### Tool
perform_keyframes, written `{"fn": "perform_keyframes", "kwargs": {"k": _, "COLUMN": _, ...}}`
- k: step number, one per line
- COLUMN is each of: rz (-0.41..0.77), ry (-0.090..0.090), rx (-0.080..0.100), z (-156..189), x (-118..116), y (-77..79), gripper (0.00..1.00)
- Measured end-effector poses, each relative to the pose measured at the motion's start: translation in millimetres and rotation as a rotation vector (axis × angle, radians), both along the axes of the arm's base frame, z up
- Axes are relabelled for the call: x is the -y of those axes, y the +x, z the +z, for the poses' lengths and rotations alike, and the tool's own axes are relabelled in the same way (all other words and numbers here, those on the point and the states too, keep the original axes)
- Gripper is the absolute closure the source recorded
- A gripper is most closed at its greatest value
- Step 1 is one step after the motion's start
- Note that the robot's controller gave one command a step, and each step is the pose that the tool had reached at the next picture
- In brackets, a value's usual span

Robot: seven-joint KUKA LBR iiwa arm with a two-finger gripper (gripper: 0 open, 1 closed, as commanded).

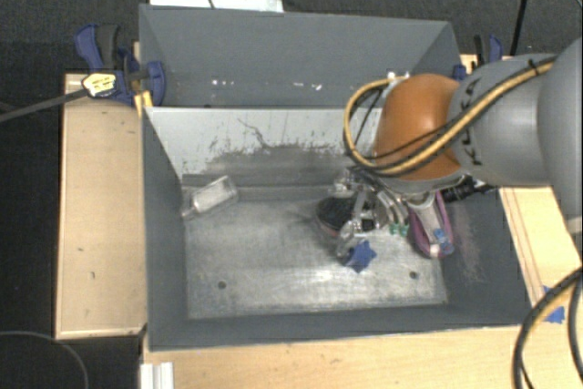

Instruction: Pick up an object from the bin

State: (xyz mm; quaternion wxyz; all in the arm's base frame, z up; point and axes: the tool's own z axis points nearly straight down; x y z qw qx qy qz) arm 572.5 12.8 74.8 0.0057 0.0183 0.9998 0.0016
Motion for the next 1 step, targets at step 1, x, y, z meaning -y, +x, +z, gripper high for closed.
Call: {"fn": "perform_keyframes", "kwargs": {"k": 1, "rz": 0.001, "ry": -0.003, "rx": -0.002, "z": 136.8, "x": 5.9, "y": 11.6, "gripper": 1.00}}
